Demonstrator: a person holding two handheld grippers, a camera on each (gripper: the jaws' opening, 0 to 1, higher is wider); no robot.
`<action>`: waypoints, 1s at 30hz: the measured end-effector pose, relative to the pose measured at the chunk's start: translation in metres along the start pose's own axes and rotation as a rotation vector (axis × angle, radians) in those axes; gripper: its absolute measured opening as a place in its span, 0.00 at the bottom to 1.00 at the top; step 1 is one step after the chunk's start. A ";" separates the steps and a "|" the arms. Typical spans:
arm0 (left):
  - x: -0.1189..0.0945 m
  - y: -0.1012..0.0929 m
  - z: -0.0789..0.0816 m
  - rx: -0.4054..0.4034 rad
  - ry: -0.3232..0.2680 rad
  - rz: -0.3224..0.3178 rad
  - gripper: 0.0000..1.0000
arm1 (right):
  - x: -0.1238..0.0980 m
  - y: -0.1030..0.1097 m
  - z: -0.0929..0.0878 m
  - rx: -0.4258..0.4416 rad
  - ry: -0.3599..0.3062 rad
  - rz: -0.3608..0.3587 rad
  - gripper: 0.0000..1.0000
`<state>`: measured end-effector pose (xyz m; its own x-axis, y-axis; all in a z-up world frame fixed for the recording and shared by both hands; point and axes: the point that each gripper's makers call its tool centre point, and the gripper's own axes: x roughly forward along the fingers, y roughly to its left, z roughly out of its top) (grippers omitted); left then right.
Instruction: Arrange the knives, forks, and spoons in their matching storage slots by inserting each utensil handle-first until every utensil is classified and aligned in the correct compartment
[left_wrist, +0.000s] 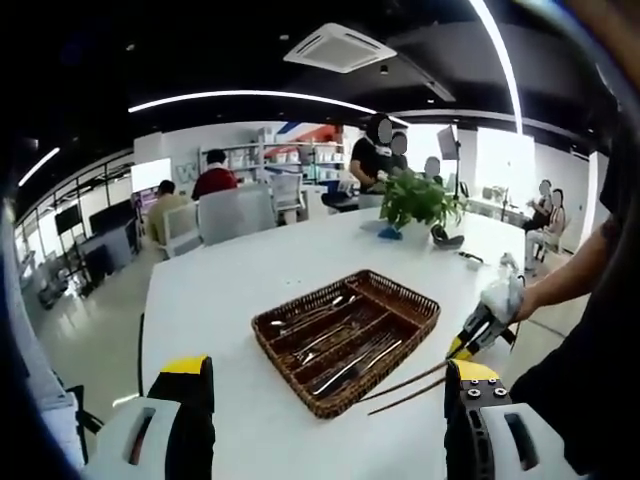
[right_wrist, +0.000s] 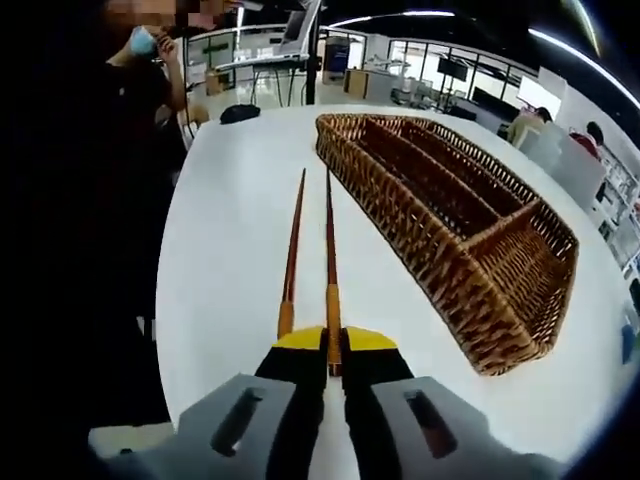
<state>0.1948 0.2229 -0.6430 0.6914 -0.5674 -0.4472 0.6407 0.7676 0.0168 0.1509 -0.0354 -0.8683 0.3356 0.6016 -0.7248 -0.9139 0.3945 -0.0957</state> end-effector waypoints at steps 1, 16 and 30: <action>0.000 0.001 0.000 0.000 0.000 0.002 1.00 | -0.003 0.000 0.002 -0.003 0.003 0.004 0.03; 0.006 -0.001 0.005 0.003 -0.014 -0.003 1.00 | -0.034 0.008 0.034 -0.005 -0.024 0.090 0.02; 0.014 -0.005 0.011 0.015 -0.025 -0.019 1.00 | -0.064 0.004 0.065 0.072 -0.113 0.074 0.01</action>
<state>0.2048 0.2078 -0.6389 0.6870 -0.5891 -0.4256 0.6586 0.7522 0.0220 0.1405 -0.0272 -0.7785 0.2953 0.7038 -0.6462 -0.9198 0.3924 0.0071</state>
